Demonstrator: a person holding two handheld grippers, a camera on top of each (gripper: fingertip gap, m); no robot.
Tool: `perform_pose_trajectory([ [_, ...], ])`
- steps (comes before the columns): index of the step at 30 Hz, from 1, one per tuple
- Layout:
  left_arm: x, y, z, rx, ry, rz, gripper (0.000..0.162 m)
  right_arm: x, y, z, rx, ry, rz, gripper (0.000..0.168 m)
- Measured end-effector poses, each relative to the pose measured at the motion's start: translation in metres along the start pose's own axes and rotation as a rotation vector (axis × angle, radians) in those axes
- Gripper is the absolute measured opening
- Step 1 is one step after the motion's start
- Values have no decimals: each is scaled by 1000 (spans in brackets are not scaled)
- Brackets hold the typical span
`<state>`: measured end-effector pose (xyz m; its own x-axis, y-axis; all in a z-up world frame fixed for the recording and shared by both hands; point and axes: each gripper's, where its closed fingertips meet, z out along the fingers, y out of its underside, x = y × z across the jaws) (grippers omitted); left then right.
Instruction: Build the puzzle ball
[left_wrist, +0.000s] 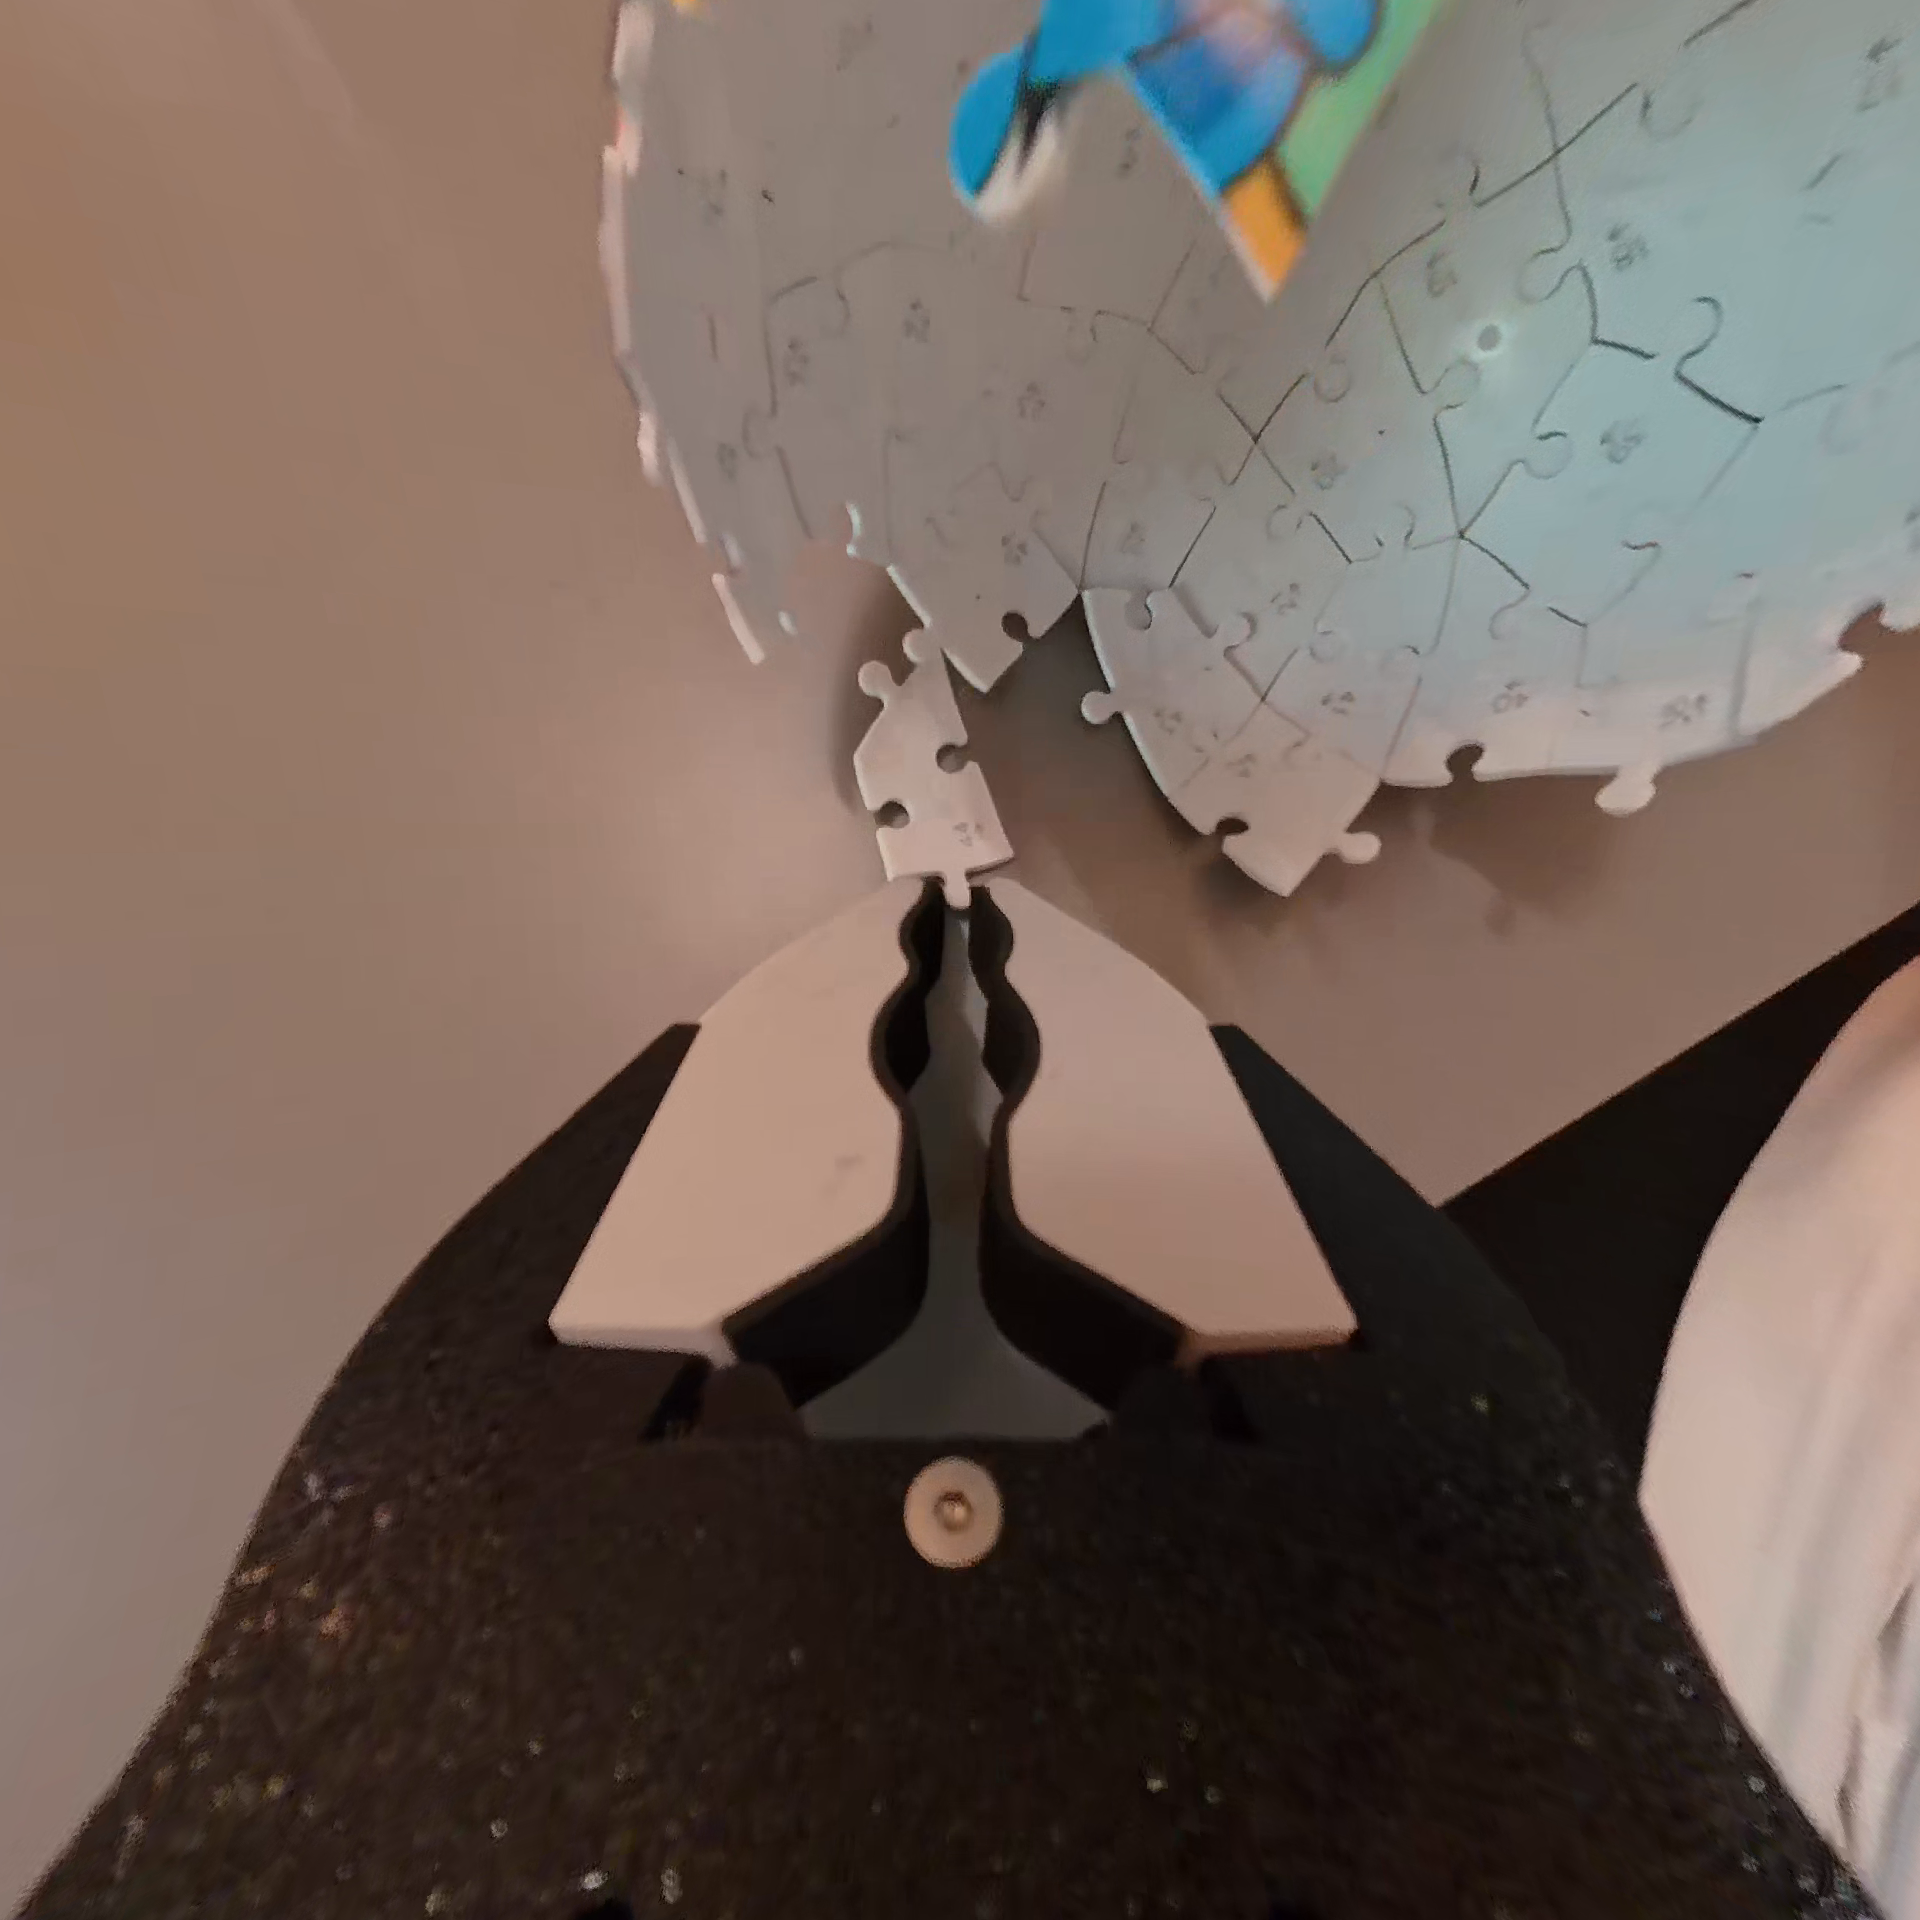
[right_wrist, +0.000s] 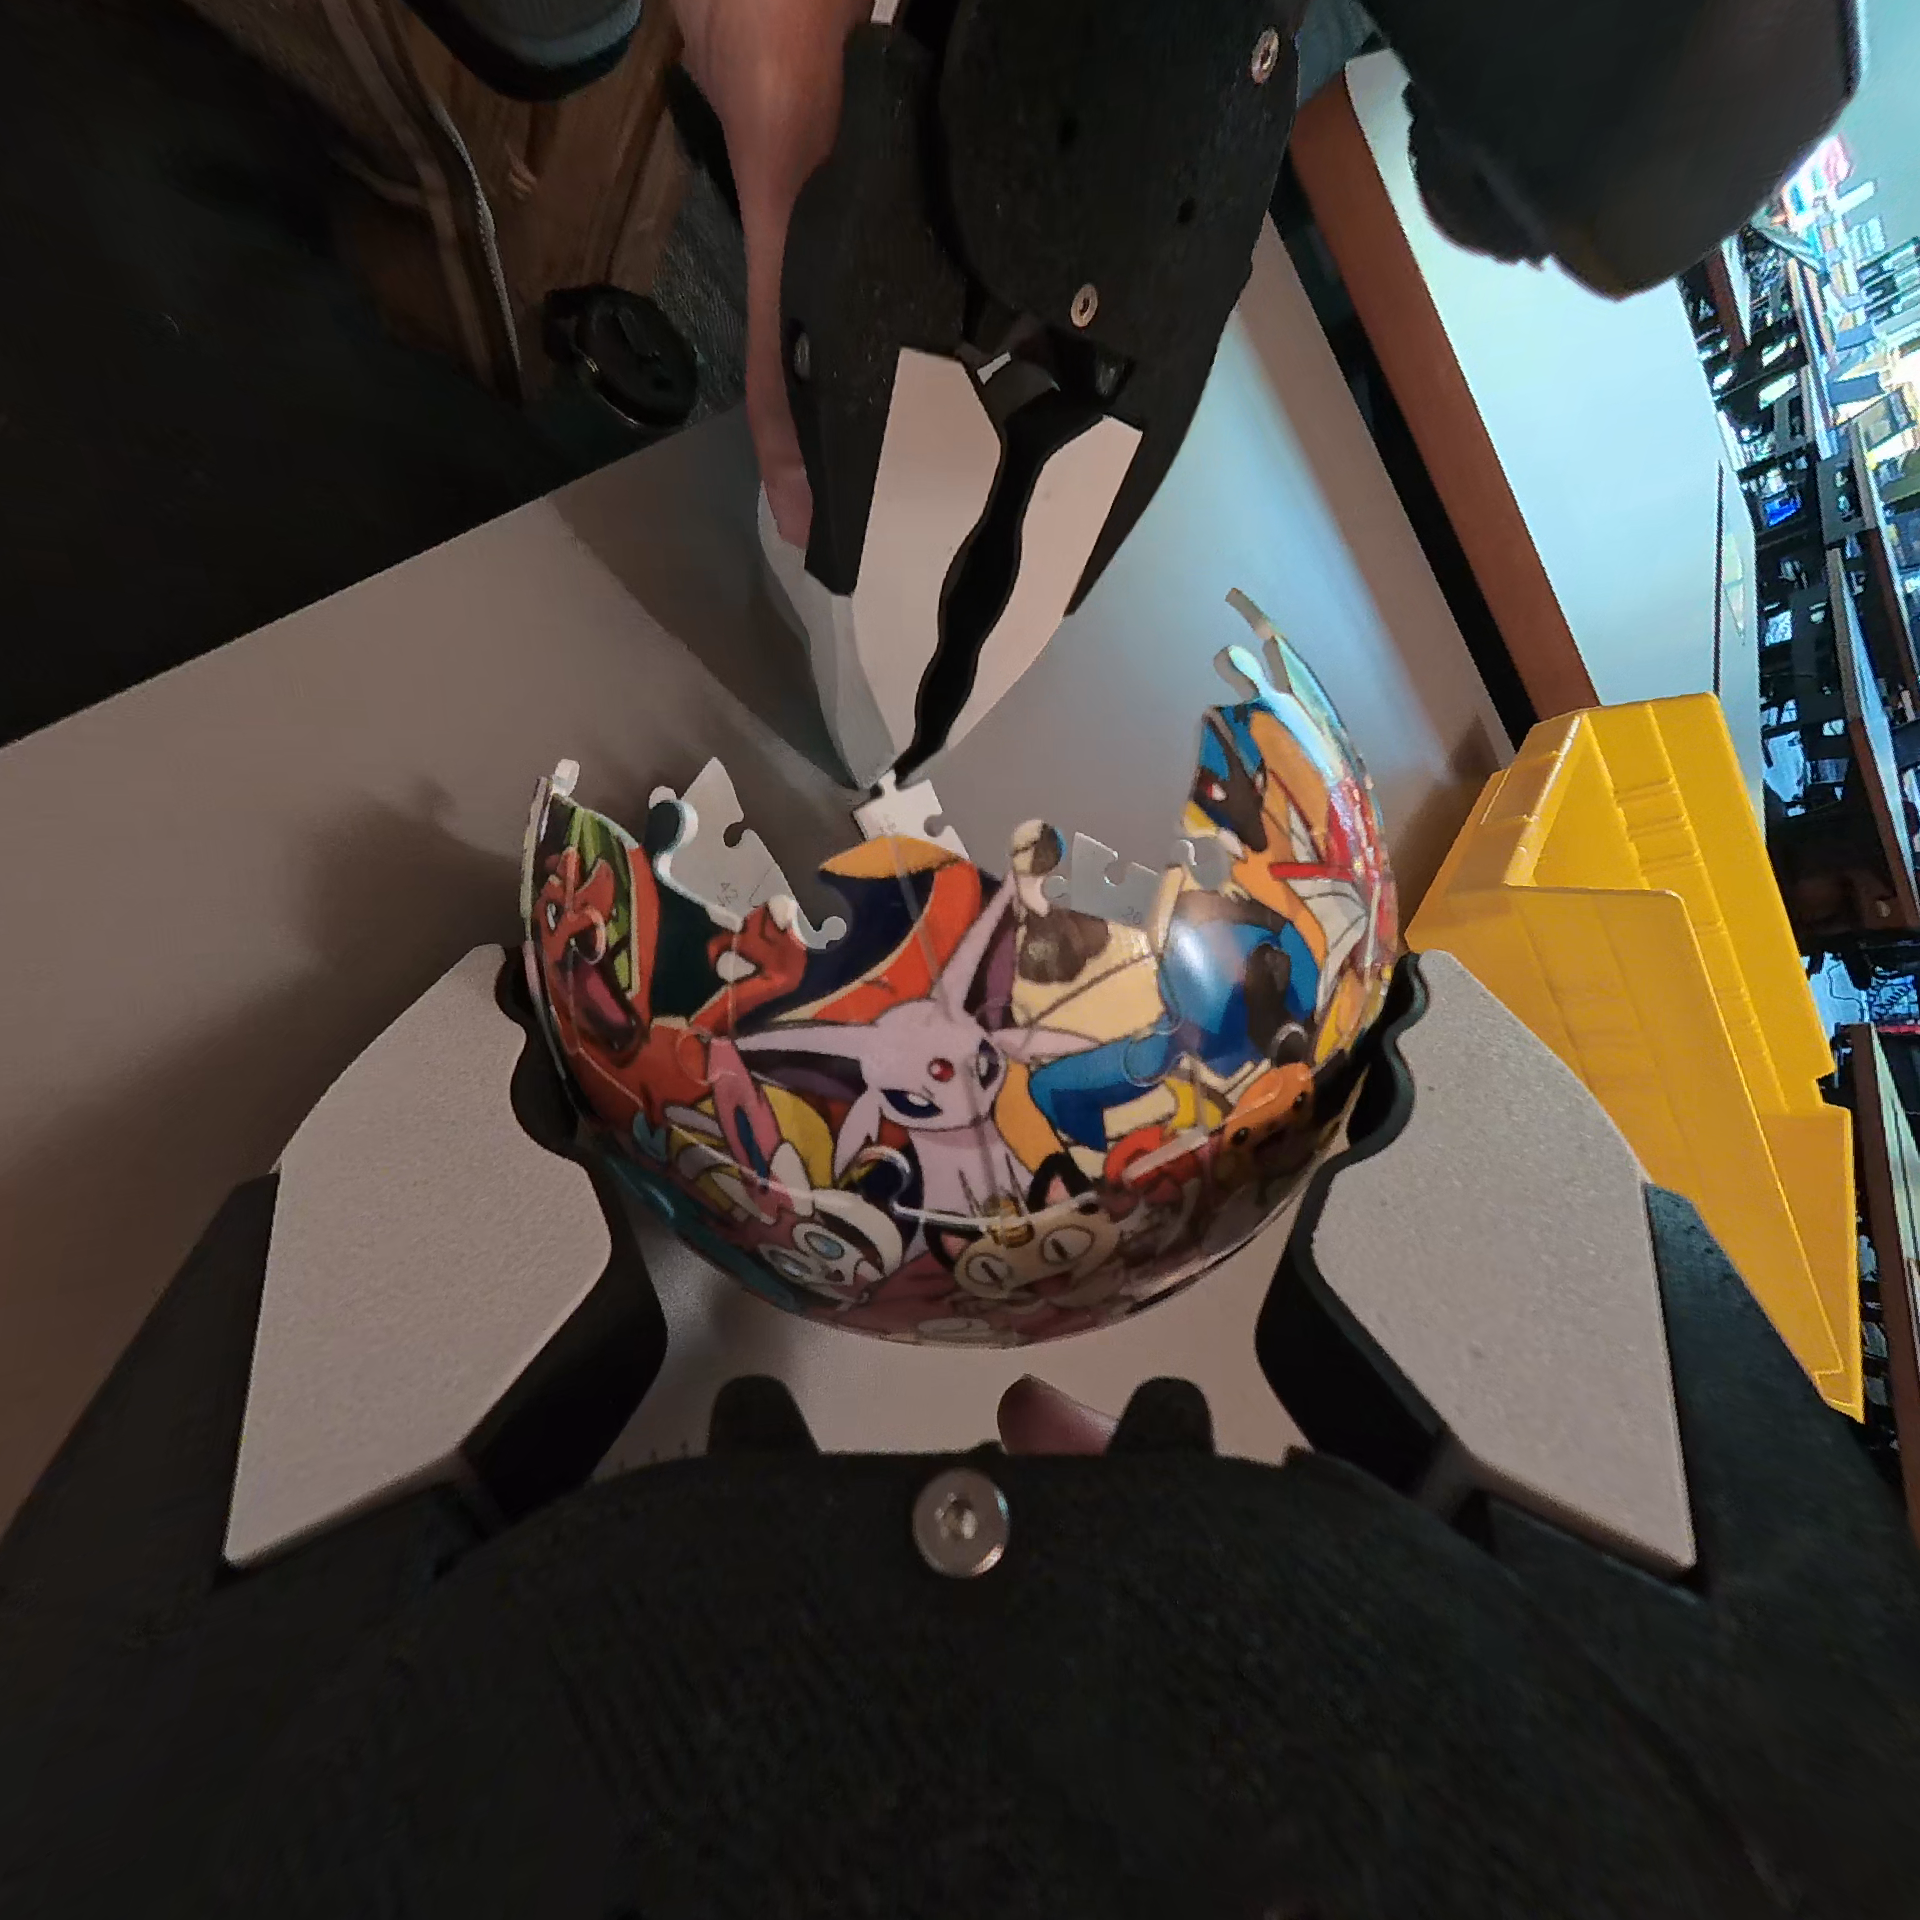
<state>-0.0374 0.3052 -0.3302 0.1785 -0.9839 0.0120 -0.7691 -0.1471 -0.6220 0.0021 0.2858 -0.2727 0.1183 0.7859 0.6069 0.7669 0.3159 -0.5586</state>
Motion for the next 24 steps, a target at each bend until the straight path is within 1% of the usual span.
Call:
perform_pose_trajectory([
  [5,-2,8,-8,-11,-17,20,4,0,-1,0,-2,1,-7,145],
  [9,3,6,-15,43,8,8,4,0,-2,2,-3,-1,-10,146],
  [13,13,-3,-17,103,37,3,4,0,-3,3,0,-3,-6,146],
  [18,17,-6,-3,56,19,68,4,2,-4,5,4,-8,-1,146],
  [24,15,-7,6,13,14,102,5,2,-4,6,3,-8,-2,146],
])
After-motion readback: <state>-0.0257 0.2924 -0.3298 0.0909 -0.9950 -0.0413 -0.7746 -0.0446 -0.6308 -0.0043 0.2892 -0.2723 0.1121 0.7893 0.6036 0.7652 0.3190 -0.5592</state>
